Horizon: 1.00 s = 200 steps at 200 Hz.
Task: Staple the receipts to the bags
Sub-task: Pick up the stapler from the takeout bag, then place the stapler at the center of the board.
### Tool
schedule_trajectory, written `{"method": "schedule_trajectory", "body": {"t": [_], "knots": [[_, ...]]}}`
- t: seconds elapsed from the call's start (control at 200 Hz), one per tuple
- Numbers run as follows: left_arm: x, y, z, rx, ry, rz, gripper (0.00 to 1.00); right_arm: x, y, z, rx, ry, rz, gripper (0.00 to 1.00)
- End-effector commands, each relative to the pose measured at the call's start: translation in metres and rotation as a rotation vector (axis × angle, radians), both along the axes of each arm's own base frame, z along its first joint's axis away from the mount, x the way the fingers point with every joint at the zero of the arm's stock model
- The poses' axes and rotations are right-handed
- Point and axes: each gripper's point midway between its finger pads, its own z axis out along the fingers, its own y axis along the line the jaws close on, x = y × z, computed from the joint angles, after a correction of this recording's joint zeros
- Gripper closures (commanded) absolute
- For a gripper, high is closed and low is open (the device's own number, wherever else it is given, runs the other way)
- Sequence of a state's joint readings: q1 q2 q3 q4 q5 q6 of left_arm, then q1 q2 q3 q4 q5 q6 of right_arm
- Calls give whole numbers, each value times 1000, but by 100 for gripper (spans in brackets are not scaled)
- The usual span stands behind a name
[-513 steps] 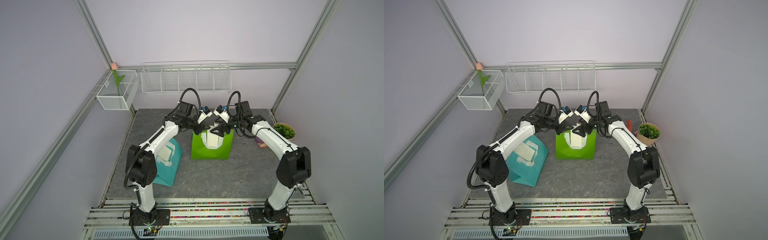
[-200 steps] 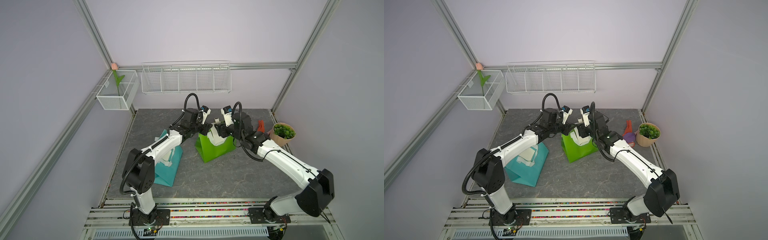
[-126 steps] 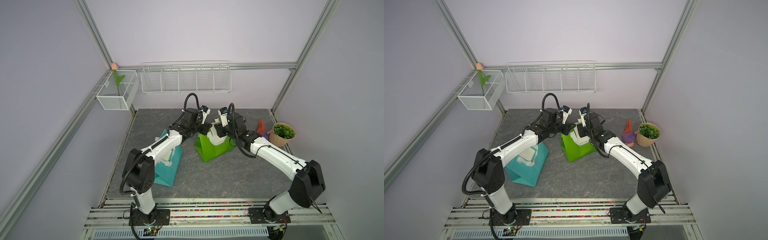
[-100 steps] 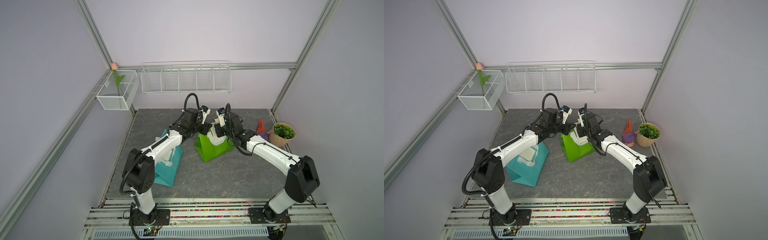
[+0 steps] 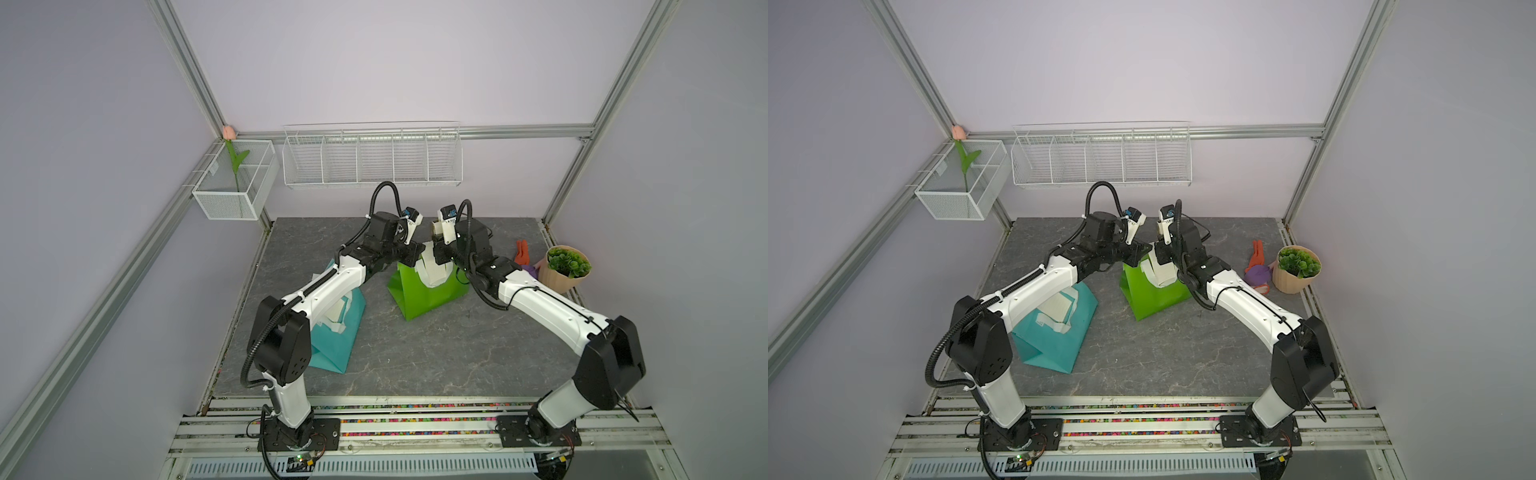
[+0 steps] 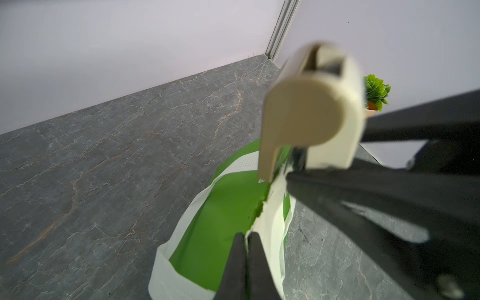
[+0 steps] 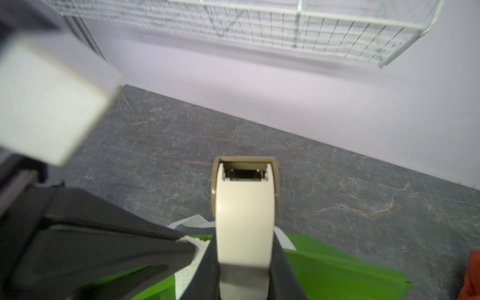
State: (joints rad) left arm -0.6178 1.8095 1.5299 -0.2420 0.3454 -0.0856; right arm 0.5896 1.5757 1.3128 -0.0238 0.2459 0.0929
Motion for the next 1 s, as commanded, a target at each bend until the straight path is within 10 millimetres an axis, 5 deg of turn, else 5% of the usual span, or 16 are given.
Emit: {"method": "schedule_trajectory", "body": {"t": [0.0, 0.16, 0.22, 0.295, 0.38, 0.51, 0.625, 0.71, 0.995], "knots": [[3, -10, -7, -7, 36, -17, 100, 5, -9, 57, 107, -145, -46, 93], [18, -8, -12, -19, 56, 46, 100, -2, -36, 45, 62, -58, -152, 94], [22, -7, -10, -15, 48, 65, 86, -15, -53, 30, 40, 16, -198, 93], [22, -3, -3, -12, 45, 78, 53, -37, -84, 5, -18, 139, -286, 93], [18, 6, 16, -24, 32, 92, 0, -68, -115, -23, -70, 265, -353, 93], [0, 27, 65, -61, -29, 120, 1, -114, -144, -63, -50, 409, -364, 78], [-26, 49, 92, -76, -62, 134, 1, -145, -171, -104, -129, 560, -424, 77], [-43, 67, 87, -76, -11, 181, 1, -155, -182, -130, -139, 654, -440, 76], [-102, 120, 20, -30, 172, 353, 1, -162, -188, -187, -164, 855, -421, 71]]}}
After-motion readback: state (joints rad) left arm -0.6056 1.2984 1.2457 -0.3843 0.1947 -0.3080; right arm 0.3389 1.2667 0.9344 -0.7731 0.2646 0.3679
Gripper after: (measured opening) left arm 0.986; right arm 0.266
